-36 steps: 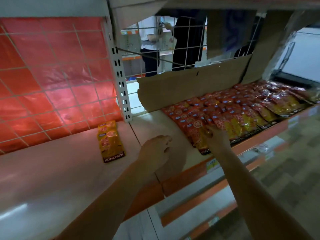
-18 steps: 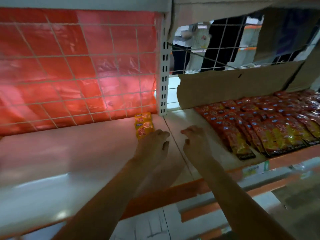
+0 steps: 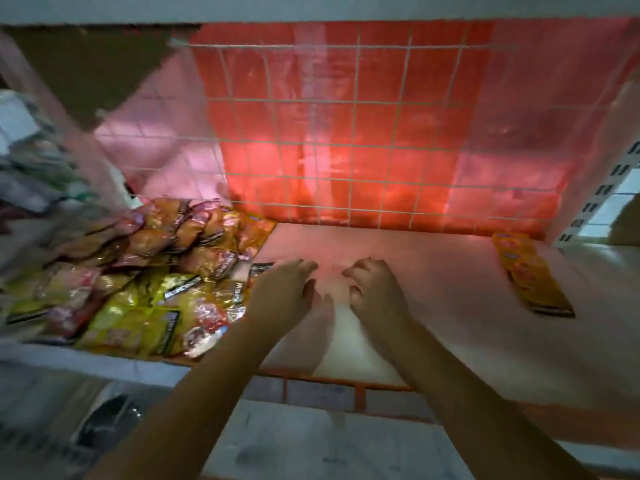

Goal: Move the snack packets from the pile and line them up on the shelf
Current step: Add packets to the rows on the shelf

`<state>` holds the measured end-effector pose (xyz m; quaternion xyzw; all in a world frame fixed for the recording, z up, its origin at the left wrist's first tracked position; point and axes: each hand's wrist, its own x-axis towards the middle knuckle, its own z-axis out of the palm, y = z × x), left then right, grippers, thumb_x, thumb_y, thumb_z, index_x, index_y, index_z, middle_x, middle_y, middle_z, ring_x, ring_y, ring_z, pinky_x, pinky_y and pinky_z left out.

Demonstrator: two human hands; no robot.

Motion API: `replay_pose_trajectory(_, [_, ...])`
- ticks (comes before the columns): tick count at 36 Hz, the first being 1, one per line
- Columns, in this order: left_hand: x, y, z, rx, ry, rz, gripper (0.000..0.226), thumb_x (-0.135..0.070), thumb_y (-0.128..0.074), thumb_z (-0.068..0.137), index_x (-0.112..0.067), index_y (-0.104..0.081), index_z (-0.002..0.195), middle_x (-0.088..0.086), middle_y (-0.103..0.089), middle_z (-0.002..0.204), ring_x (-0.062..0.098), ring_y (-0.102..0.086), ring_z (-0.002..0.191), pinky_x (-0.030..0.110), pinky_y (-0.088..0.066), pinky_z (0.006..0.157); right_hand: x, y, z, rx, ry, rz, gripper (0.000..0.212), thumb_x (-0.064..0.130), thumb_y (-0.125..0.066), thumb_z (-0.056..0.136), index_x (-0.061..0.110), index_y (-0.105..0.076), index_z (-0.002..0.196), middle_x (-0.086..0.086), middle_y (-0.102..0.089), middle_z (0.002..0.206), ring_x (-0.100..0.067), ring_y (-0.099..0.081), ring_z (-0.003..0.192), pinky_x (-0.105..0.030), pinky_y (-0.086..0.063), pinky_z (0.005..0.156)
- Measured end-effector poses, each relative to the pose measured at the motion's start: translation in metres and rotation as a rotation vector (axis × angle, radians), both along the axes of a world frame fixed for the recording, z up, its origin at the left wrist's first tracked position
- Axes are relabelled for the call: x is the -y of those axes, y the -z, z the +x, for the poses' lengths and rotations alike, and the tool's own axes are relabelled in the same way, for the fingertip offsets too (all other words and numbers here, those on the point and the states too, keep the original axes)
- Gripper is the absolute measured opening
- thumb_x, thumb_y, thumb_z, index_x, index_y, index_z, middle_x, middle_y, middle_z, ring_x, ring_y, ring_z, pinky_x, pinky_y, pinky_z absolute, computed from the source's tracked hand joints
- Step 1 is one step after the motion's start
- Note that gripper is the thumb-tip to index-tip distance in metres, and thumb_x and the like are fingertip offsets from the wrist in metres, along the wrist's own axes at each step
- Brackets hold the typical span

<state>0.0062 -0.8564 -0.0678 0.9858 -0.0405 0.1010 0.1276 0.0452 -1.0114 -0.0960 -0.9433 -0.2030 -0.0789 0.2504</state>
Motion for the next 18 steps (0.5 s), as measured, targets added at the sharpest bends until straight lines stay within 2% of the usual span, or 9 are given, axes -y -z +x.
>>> replay_pose_trajectory(3, [-0.059, -0.003, -0.014, -0.006, -0.055, -0.005, 0.032, -0.02, -0.051, 0.088, -0.018, -0.061, 0.118, 0.007, -0.064, 0.107, 0.028, -0.059, 0.101, 0.037, -0.049, 0.081, -0.054, 0.002, -0.004, -0.033, -0.027, 0.014, 0.031, 0.014, -0.046, 0.08, 0.008, -0.07, 0.099, -0.01, -0.064, 0.101, -0.029, -0.054, 0.097, -0.032, -0.041, 0.086])
replay_pose_trajectory(5, [-0.092, -0.005, -0.023, -0.039, -0.074, -0.001, 0.033, -0.022, -0.052, 0.088, -0.018, -0.061, 0.119, 0.008, -0.064, 0.109, 0.029, -0.058, 0.104, 0.038, -0.049, 0.082, -0.085, -0.002, -0.009, -0.102, 0.035, -0.012, 0.031, 0.026, -0.043, 0.09, 0.01, -0.066, 0.101, -0.01, -0.059, 0.105, -0.028, -0.052, 0.102, -0.034, -0.041, 0.087])
replay_pose_trajectory(7, [-0.122, -0.009, -0.031, -0.068, -0.076, -0.023, 0.036, -0.03, -0.049, 0.086, -0.017, -0.064, 0.117, 0.01, -0.065, 0.108, 0.031, -0.058, 0.104, 0.039, -0.049, 0.082, -0.11, -0.005, -0.011, -0.234, 0.127, -0.052, 0.034, 0.04, -0.048, 0.09, 0.015, -0.062, 0.109, -0.007, -0.053, 0.112, -0.026, -0.047, 0.111, -0.036, -0.042, 0.091])
replay_pose_trajectory(10, [-0.16, -0.007, -0.038, -0.158, -0.049, -0.086, 0.046, -0.039, -0.049, 0.077, -0.014, -0.068, 0.11, 0.01, -0.067, 0.108, 0.029, -0.061, 0.103, 0.039, -0.049, 0.088, -0.138, -0.005, -0.014, -0.336, 0.12, -0.128, 0.051, 0.054, -0.056, 0.083, 0.019, -0.054, 0.12, -0.008, -0.047, 0.119, -0.027, -0.041, 0.119, -0.036, -0.038, 0.096])
replay_pose_trajectory(13, [-0.186, -0.006, -0.044, -0.282, 0.021, -0.128, 0.045, -0.042, -0.059, 0.079, -0.014, -0.067, 0.114, 0.006, -0.063, 0.115, 0.022, -0.058, 0.107, 0.032, -0.047, 0.092, -0.159, -0.006, -0.014, -0.392, 0.141, -0.154, 0.06, 0.048, -0.063, 0.082, 0.021, -0.043, 0.131, -0.008, -0.044, 0.126, -0.028, -0.04, 0.122, -0.039, -0.039, 0.1])
replay_pose_trajectory(16, [-0.193, -0.011, -0.047, -0.356, 0.107, -0.1, 0.041, -0.015, -0.068, 0.081, -0.011, -0.062, 0.122, 0.008, -0.055, 0.127, 0.022, -0.053, 0.116, 0.02, -0.042, 0.09, -0.172, -0.008, -0.014, -0.404, 0.15, -0.185, 0.061, 0.044, -0.065, 0.081, 0.024, -0.04, 0.132, -0.008, -0.047, 0.127, -0.03, -0.046, 0.119, -0.041, -0.041, 0.099])
replay_pose_trajectory(18, [-0.196, -0.014, -0.047, -0.381, 0.131, -0.088, 0.047, -0.012, -0.068, 0.083, -0.013, -0.057, 0.129, 0.005, -0.048, 0.136, 0.02, -0.045, 0.124, 0.014, -0.033, 0.089, -0.174, -0.011, -0.014, -0.415, 0.127, -0.156, 0.06, 0.045, -0.067, 0.078, 0.023, -0.044, 0.129, -0.008, -0.05, 0.123, -0.029, -0.049, 0.115, -0.039, -0.043, 0.097])
